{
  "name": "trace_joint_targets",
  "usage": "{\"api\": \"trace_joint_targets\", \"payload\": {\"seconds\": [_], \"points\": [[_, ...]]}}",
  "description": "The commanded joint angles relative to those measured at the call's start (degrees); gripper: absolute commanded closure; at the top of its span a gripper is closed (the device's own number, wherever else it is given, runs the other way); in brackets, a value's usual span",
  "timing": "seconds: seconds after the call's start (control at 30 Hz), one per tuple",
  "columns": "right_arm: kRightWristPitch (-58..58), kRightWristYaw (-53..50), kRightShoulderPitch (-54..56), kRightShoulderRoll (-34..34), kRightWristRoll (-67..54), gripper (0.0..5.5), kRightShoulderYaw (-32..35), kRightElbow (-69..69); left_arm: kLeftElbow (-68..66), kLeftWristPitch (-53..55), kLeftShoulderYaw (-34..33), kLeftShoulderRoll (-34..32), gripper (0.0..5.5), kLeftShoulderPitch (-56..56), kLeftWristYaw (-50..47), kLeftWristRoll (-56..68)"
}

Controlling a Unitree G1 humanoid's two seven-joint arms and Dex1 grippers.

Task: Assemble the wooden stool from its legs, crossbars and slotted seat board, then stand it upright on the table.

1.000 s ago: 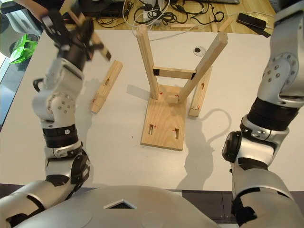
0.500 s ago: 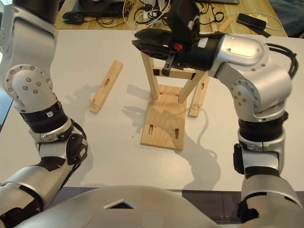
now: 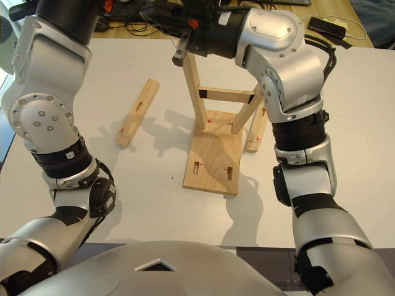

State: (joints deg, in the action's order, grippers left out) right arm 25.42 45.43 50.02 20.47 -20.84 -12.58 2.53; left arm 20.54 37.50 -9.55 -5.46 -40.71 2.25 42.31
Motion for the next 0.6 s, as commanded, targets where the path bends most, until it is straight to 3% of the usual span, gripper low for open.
{"api": "trace_joint_targets", "payload": {"seconds": [0.03,0.33,0.47,0.6], "points": [[-1.9,-2.2,2.1,-1.0,2.8,5.50,1.6,2.6,0.9,1.3,0.5,-0.1,5.09,0.2,-0.1,1.0],[1.2,-2.2,0.5,-0.7,0.5,5.50,5.9,-2.1,-1.4,-0.9,-2.4,-1.9,5.09,-2.7,-2.3,-1.8],[9.8,-2.4,-4.3,3.3,-7.4,5.50,13.4,-11.4,-8.2,-5.0,-5.5,-6.2,5.09,-4.9,-3.6,-7.6],[16.5,-8.4,-5.9,5.1,-16.2,5.50,25.5,-16.1,-12.7,-1.6,1.3,-13.0,5.09,-0.4,3.0,-13.7]]}}
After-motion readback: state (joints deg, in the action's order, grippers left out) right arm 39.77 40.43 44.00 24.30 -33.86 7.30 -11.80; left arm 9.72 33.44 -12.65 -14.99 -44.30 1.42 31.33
